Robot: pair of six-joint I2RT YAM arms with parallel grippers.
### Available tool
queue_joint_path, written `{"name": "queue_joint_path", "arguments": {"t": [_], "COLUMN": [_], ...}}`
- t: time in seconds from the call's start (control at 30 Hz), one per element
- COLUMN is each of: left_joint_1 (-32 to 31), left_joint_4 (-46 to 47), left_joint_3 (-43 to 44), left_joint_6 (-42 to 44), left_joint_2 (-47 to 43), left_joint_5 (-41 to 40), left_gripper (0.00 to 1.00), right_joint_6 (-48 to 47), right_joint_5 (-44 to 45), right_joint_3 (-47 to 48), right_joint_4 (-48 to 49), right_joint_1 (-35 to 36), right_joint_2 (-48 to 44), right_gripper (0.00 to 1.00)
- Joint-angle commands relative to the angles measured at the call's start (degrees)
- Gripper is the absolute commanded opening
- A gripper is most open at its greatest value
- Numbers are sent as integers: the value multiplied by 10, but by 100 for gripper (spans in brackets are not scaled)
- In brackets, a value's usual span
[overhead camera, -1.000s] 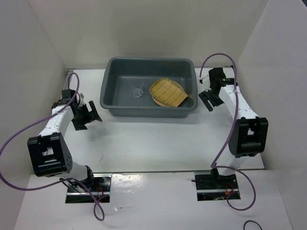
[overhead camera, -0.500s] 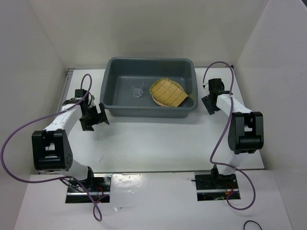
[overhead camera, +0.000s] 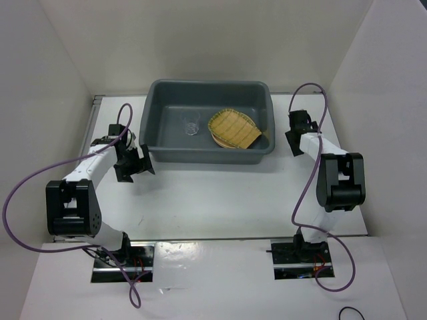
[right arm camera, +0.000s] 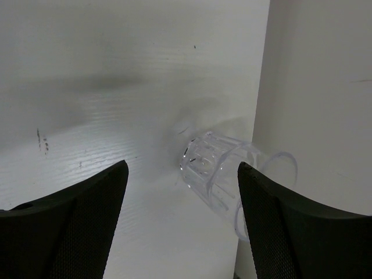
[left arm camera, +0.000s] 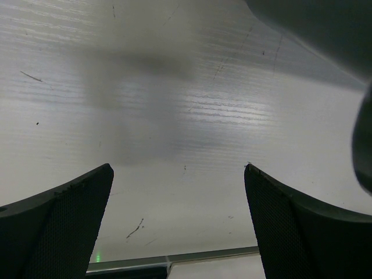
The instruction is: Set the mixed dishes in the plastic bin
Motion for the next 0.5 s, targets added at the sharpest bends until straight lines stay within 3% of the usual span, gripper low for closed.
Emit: {"name": "queue_joint_path", "arguments": {"t": [0.0, 0.47], "left_joint_1": [-4, -4], "left_joint_4": [-3, -3], "left_joint_3": [7, 7], "left_joint_6": [-6, -1], "left_joint_2": [9, 44], "left_joint_5": [-7, 9], "left_gripper": [100, 100], "right_joint_6": [50, 138], "right_joint_5": [44, 80], "right_joint_3": [9, -9], "right_joint_4": [26, -6], "right_joint_1": [-8, -54], "right_joint_2": [6, 23], "right_gripper": [80, 80]}}
